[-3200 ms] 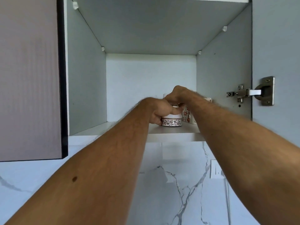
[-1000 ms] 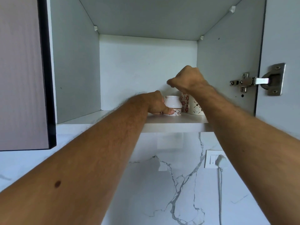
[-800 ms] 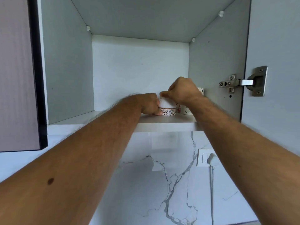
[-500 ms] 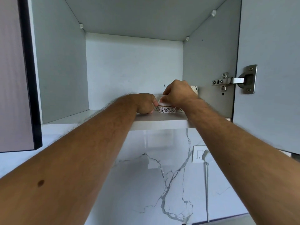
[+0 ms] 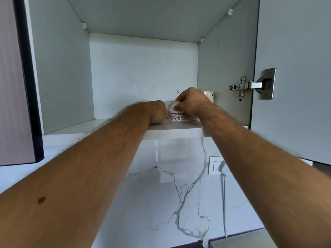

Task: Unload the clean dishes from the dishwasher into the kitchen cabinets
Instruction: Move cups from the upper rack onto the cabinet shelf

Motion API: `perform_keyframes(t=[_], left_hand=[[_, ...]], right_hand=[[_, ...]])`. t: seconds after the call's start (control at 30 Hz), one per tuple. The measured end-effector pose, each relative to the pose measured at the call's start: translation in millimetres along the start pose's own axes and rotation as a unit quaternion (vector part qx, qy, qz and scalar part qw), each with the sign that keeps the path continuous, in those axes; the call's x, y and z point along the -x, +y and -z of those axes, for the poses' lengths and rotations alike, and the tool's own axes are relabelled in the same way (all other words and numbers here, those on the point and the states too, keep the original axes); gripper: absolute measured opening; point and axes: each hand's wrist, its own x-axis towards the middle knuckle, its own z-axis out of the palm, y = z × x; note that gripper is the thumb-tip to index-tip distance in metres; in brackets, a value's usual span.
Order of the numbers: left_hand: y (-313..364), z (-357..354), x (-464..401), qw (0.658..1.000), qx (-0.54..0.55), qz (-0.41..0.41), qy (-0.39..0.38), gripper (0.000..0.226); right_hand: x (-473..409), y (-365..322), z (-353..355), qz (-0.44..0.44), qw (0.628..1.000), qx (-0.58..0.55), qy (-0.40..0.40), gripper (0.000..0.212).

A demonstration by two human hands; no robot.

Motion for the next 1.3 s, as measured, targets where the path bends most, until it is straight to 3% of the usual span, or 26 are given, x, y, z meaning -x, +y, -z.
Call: perform_keyframes(t=[0.2,0.37,0.43,0.5,0.67,0.83,1.3], left_hand=[[1.0,2.5,6.1,0.999,-0.037,0.011,-0.004,0.042],[-2.0,11.3,24.5,0.995,-0.1,0.015,-0.001,0.028],[-11.7,10.1,28.7,0.994,-0.102,0.024,-0.015,0.016],[-20.5,6.8,31.7,0.996,-0.087,0.037,-0.002,0.017],[-18.1,1.5,38.5,0.994,-0.063,0.044,0.08,0.034],[-12.3,0.7,47.0,0.994,-0.069,0.045,0.077,0.032],[1.1,7.1,78.3,0.991,-0.095,0.038,0.082,0.036]], right_hand=[[-0.4,0.3,-0.1,0.004,0.999,0.001,0.046,0.028],[6.3,-8.6,8.0,0.041,0.994,0.015,0.103,0.009],[9.5,-12.2,7.3,0.048,0.992,0.024,0.114,0.025],[13.2,-15.8,5.0,0.054,0.994,0.044,0.089,0.042],[27.9,-20.5,9.3,0.047,0.997,0.065,0.007,0.054],[50.4,-19.8,9.6,0.004,0.994,0.084,-0.071,0.035],[123.3,-27.7,40.0,-0.043,0.993,0.023,0.104,0.043]])
